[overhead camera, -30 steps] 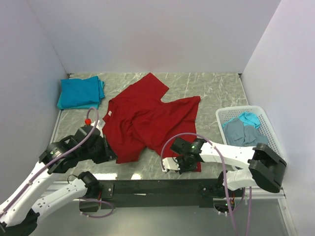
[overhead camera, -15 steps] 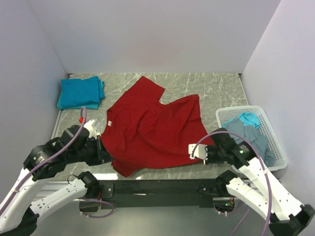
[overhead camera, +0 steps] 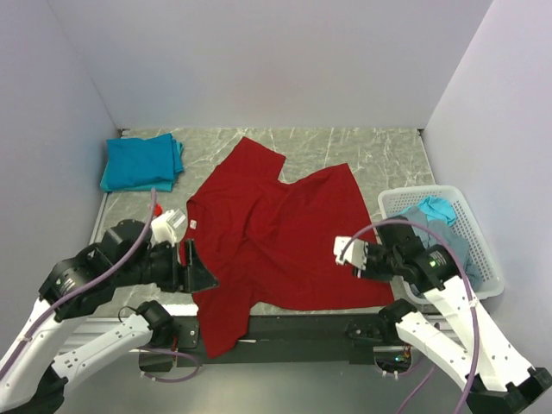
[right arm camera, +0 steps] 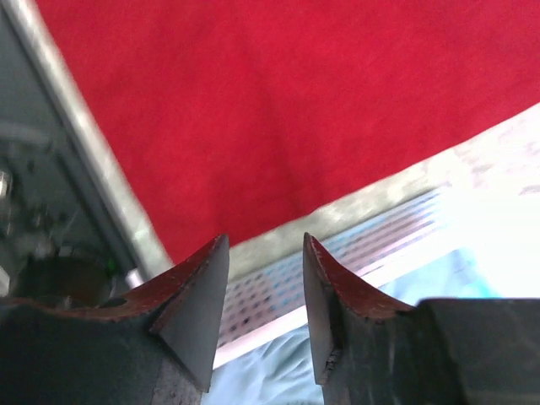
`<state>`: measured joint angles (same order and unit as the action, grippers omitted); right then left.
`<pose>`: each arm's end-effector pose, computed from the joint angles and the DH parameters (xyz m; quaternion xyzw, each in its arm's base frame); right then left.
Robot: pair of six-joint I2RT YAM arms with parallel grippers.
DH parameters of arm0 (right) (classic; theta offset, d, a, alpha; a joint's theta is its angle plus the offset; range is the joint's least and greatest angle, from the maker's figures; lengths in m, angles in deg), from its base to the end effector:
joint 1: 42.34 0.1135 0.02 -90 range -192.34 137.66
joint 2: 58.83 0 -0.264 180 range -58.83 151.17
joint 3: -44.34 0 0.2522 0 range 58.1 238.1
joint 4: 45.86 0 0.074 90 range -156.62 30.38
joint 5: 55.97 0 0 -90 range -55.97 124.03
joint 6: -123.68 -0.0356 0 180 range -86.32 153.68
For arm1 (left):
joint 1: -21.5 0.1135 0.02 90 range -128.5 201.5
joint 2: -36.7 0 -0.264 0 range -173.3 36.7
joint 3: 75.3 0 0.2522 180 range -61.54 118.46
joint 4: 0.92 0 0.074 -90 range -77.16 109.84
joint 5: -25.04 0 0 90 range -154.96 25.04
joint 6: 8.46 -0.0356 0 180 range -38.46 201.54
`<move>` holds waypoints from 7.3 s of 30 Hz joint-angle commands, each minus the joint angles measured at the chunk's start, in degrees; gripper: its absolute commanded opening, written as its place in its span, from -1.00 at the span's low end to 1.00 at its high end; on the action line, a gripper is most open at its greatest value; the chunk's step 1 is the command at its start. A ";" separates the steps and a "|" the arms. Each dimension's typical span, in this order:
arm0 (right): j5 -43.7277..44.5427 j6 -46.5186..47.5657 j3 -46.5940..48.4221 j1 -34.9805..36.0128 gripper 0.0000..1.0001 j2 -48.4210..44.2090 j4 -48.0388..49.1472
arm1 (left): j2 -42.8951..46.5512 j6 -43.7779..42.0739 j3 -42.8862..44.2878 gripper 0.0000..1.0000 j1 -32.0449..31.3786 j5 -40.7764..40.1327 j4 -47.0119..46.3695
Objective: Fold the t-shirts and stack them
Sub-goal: Flatten the tshirt out
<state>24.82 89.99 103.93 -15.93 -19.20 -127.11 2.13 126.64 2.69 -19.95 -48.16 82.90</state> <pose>0.0925 0.0523 0.2723 -0.6530 0.7116 0.0114 0.2588 0.0442 -0.0528 0.3666 0.0326 0.8995 -0.3810 0.2112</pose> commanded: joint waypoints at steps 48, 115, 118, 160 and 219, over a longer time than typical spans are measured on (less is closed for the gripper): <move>-29.28 -23.62 21.24 -17.27 -0.06 40.78 26.88 | -112.30 -27.88 64.89 -0.13 32.31 -8.27 -31.32; -29.46 -20.90 21.68 -17.54 -0.07 45.70 23.63 | -113.44 -29.80 65.85 -0.18 34.78 -13.09 -31.22; -29.37 -20.89 21.68 -17.54 -0.07 45.79 23.63 | -114.06 -30.34 66.20 -0.18 33.72 -16.62 -29.81; -2.93 -45.77 82.74 -24.04 -0.03 97.19 17.82 | -94.72 -29.98 48.45 -0.99 31.26 -16.37 -36.58; -2.84 -40.06 74.94 -16.94 -1.00 62.88 21.78 | -71.36 -31.74 47.13 -0.99 34.24 -20.66 -42.37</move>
<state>19.72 47.74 178.72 -36.04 52.76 -105.88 -76.75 95.78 48.35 14.69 -67.22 44.52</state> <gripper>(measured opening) 0.008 0.015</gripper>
